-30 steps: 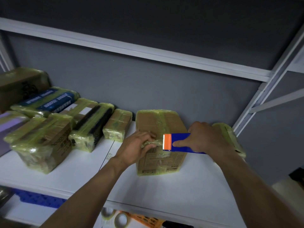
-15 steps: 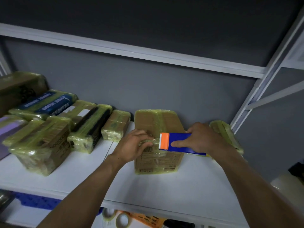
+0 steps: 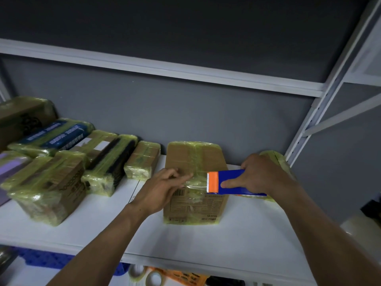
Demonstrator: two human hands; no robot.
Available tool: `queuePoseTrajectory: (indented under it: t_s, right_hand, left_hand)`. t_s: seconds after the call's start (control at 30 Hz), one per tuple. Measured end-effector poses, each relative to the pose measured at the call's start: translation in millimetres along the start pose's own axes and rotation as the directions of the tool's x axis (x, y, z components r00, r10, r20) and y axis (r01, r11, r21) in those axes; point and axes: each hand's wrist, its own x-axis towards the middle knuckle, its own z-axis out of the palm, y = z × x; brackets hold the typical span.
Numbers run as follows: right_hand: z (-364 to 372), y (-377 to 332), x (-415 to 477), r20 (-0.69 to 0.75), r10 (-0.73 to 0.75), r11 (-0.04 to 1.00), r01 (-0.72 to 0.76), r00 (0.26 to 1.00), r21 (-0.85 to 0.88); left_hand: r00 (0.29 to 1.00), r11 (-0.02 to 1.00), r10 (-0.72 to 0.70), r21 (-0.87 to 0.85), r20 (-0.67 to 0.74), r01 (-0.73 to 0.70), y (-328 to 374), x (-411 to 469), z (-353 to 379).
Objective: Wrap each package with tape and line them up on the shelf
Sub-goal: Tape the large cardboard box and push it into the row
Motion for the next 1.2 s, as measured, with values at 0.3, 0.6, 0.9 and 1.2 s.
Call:
queuePoseTrajectory:
  t_s: [0.3,0.6,0.9,1.2]
  right_hand:
    - [5.6,-1.7,8.2,0.026,0.004,1.0,-0.004,1.0,-0.018]
    - [9.0,1.7,7.4,0.033,-0.002,1.0,0.002,0.999,-0.004]
    - [13.1,7.2,-1.3,0.033,-0.02,0.999,0.018,0.999,0.048]
    - [4.1,26.2,-9.3,-0.034,-0.004,1.0,0.004,0.999,0.007]
  left_hand:
    - [0.986,0.985,0.085,0.162,-0.146,-0.06,10.3,10.1,5.6]
    - [0.98,0.987,0.153,0.076,-0.128,-0.144,23.9,25.5,19.4]
    - [0.973,0.987,0.159,0.032,-0.167,-0.156,18.6,24.6,17.5]
    - [0.967,0.982,0.186,0.002,-0.172,-0.189,8.3,18.6,5.8]
